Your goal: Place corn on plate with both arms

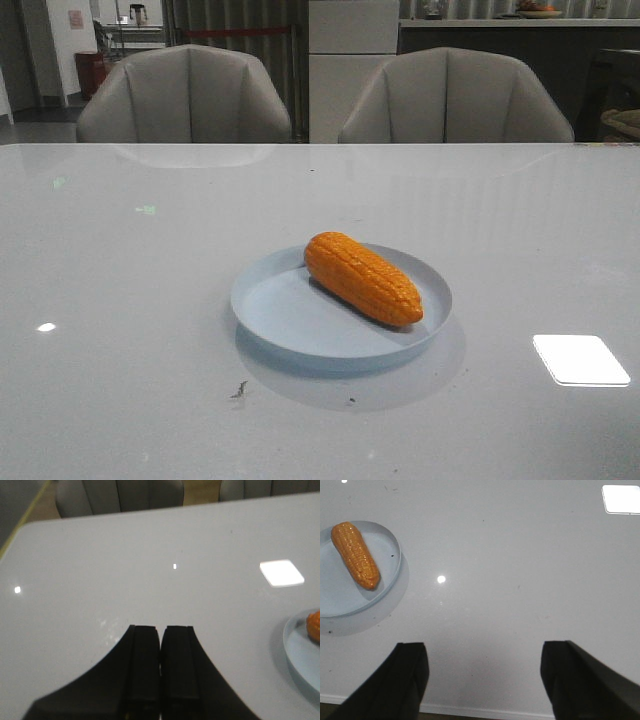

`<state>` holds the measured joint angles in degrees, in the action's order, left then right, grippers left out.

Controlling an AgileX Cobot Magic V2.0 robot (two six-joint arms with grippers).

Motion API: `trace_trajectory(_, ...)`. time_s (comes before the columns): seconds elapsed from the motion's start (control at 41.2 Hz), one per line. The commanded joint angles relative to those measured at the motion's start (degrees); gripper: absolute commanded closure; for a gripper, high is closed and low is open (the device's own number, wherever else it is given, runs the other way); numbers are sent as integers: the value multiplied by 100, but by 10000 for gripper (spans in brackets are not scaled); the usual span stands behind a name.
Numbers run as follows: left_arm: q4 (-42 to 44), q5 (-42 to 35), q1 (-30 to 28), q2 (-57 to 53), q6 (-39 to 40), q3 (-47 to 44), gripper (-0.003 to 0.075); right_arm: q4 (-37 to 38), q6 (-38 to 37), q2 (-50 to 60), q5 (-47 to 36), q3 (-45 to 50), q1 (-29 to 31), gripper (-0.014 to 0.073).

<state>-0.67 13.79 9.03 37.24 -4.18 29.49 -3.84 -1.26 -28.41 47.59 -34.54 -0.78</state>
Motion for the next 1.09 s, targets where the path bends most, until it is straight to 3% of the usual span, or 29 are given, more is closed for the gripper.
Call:
trace_trajectory(0.0, -23, -1085, 4, -765, -12, -428, 627, -21, 7, -18, -393, -135, 35, 13)
trace_trajectory(0.243, -23, -1379, -170, -2904, -12, -2005, 627, -21, 7, -18, -393, -135, 35, 13)
trace_trajectory(0.437, -23, -1379, -375, -3862, -12, -2664, 627, -21, 7, -18, -393, -135, 35, 13)
trace_trajectory(0.656, -34, -1379, -458, -3882, -12, -3248, 627, -21, 7, -18, -394, -135, 35, 13)
trace_trajectory(0.704, -34, -803, -458, -3882, -12, -3210, 627, -21, 7, -18, -394, -135, 35, 13)
trace_trajectory(0.826, -34, -173, -458, -3871, -12, -3224, 627, -21, 7, -18, -394, -135, 35, 13)
trace_trajectory(1.069, -34, 66, -458, -3871, -12, -3224, 627, -21, 7, -18, -394, -135, 35, 13)
